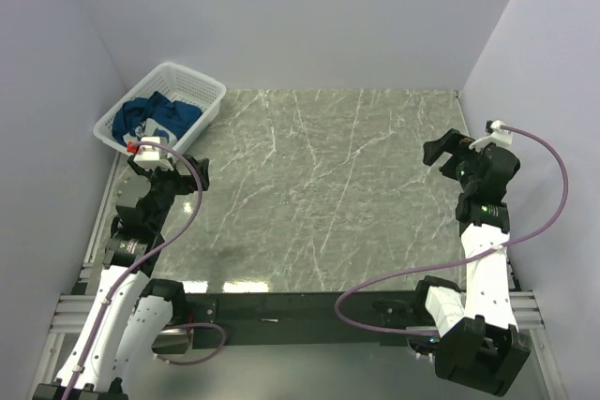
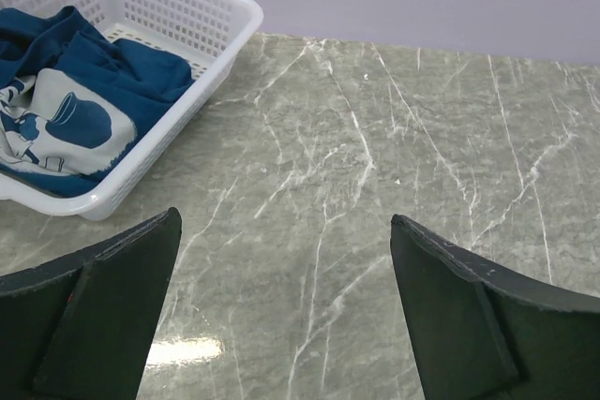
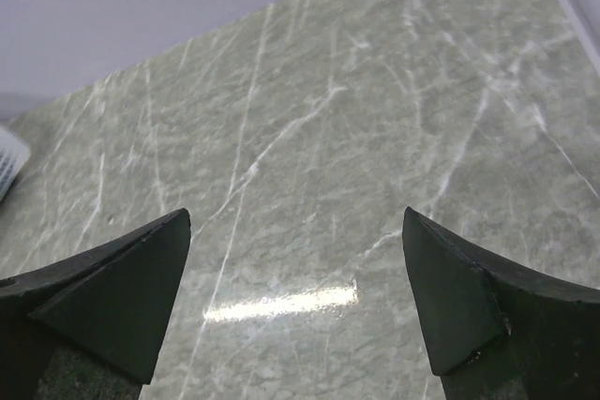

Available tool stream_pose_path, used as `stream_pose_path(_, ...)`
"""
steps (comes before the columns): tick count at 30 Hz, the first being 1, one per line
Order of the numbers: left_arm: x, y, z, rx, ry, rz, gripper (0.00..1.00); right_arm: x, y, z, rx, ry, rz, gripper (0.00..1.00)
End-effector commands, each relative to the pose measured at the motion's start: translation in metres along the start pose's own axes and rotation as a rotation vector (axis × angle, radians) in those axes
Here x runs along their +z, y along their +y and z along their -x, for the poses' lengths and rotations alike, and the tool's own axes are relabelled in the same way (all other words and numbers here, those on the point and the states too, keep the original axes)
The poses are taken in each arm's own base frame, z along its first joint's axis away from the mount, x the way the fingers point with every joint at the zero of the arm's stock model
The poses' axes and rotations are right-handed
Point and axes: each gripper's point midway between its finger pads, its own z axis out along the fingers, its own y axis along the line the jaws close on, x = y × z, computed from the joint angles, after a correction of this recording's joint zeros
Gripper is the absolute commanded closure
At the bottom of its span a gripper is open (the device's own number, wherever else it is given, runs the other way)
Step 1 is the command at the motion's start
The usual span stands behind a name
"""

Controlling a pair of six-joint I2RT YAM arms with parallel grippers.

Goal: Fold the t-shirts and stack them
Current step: Grab the tshirt from the pile

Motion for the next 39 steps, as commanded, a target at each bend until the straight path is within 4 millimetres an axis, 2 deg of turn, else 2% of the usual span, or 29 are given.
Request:
stream_pose_path(1,-0.002,-0.005,0.006,0.009,-0.023,-0.028,0.01,-0.008,0.029,0.023,-0.081,-0.06,0.148,0.0)
stream_pose_path(3,-0.002,-0.004,0.005,0.006,-0.02,-0.022,0.0,-0.011,0.045,0.0,-0.216,0.001,0.307,0.0)
stream_pose_path(4,-0.001,-0.005,0.006,0.003,-0.021,-0.023,0.01,-0.025,0.073,-0.02,-0.273,0.063,0.519,0.0)
stream_pose_path(5,-0.001,-0.005,0.005,-0.003,-0.014,-0.021,0.01,-0.029,0.077,-0.029,-0.384,0.066,0.596,0.0)
stream_pose_path(9,0.003,-0.005,0.008,-0.048,-0.001,-0.012,0.01,-0.047,0.093,-0.046,-0.439,0.095,0.768,0.0)
stream_pose_path(10,0.005,-0.005,0.009,-0.077,0.003,-0.016,0.01,-0.048,0.093,-0.048,-0.441,0.101,0.768,0.0)
stream_pose_path(13,0.02,0.017,0.018,-0.222,0.009,0.004,0.01,-0.048,0.091,-0.047,-0.454,0.107,0.754,0.0)
stream_pose_path(14,0.029,0.045,0.013,-0.295,0.031,0.064,0.01,-0.048,0.091,-0.047,-0.459,0.108,0.754,0.0)
stream_pose_path(15,0.036,0.052,0.023,-0.351,0.01,0.062,0.01,-0.047,0.09,-0.045,-0.458,0.106,0.745,0.0)
stream_pose_path(16,0.048,0.059,0.011,-0.477,0.066,0.056,0.01,-0.047,0.09,-0.046,-0.451,0.11,0.746,0.0)
stream_pose_path(17,0.053,0.078,0.012,-0.531,0.059,0.108,0.03,-0.048,0.091,-0.045,-0.45,0.109,0.749,0.0)
stream_pose_path(18,0.06,0.086,0.025,-0.556,0.039,0.132,0.03,-0.048,0.092,-0.045,-0.447,0.112,0.753,0.0)
stream_pose_path(19,0.073,0.1,0.009,-0.608,0.092,0.196,0.03,-0.049,0.093,-0.045,-0.444,0.112,0.756,0.0)
stream_pose_path(20,0.08,0.116,0.01,-0.616,0.086,0.267,0.04,-0.05,0.093,-0.045,-0.433,0.115,0.757,0.0)
stream_pose_path(21,0.087,0.124,0.022,-0.626,0.078,0.308,0.04,-0.051,0.094,-0.045,-0.429,0.115,0.759,0.0)
stream_pose_path(22,0.095,0.133,0.021,-0.648,0.093,0.35,0.04,-0.051,0.095,-0.043,-0.425,0.113,0.763,0.01)
stream_pose_path(23,0.104,0.153,-0.008,-0.681,0.181,0.454,0.05,-0.051,0.095,-0.043,-0.417,0.115,0.76,0.01)
stream_pose_path(24,0.115,0.16,0.009,-0.692,0.166,0.473,0.05,-0.052,0.096,-0.042,-0.416,0.114,0.763,0.01)
stream_pose_path(25,0.128,0.172,-0.013,-0.713,0.233,0.519,0.08,-0.052,0.096,-0.043,-0.412,0.116,0.766,0.01)
stream_pose_path(26,0.132,0.177,-0.02,-0.723,0.265,0.549,0.09,-0.051,0.097,-0.043,-0.408,0.119,0.766,0.01)
stream_pose_path(27,0.141,0.183,-0.011,-0.726,0.244,0.559,0.1,-0.052,0.097,-0.043,-0.404,0.122,0.765,0.01)
stream_pose_path(28,0.15,0.192,-0.026,-0.739,0.274,0.585,0.11,-0.051,0.097,-0.043,-0.405,0.121,0.767,0.01)
stream_pose_path(29,0.155,0.196,-0.029,-0.741,0.281,0.598,0.12,-0.052,0.097,-0.043,-0.401,0.123,0.768,0.01)
stream_pose_path(30,0.164,0.2,-0.022,-0.746,0.27,0.601,0.13,-0.051,0.097,-0.043,-0.399,0.125,0.769,0.01)
stream_pose_path(31,0.172,0.208,-0.042,-0.765,0.318,0.63,0.16,-0.051,0.097,-0.043,-0.397,0.128,0.77,0.02)
stream_pose_path(33,0.183,0.21,-0.042,-0.768,0.356,0.665,0.19,-0.051,0.098,-0.043,-0.394,0.129,0.771,0.02)
stream_pose_path(34,0.19,0.215,-0.059,-0.768,0.399,0.697,0.19,-0.05,0.098,-0.044,-0.389,0.133,0.769,0.02)
stream_pose_path(35,0.196,0.209,-0.061,-0.76,0.418,0.693,0.18,-0.051,0.098,-0.044,-0.389,0.132,0.771,0.02)
stream_pose_path(39,0.219,0.206,-0.055,-0.727,0.394,0.728,0.19,-0.05,0.098,-0.045,-0.38,0.136,0.773,0.02)
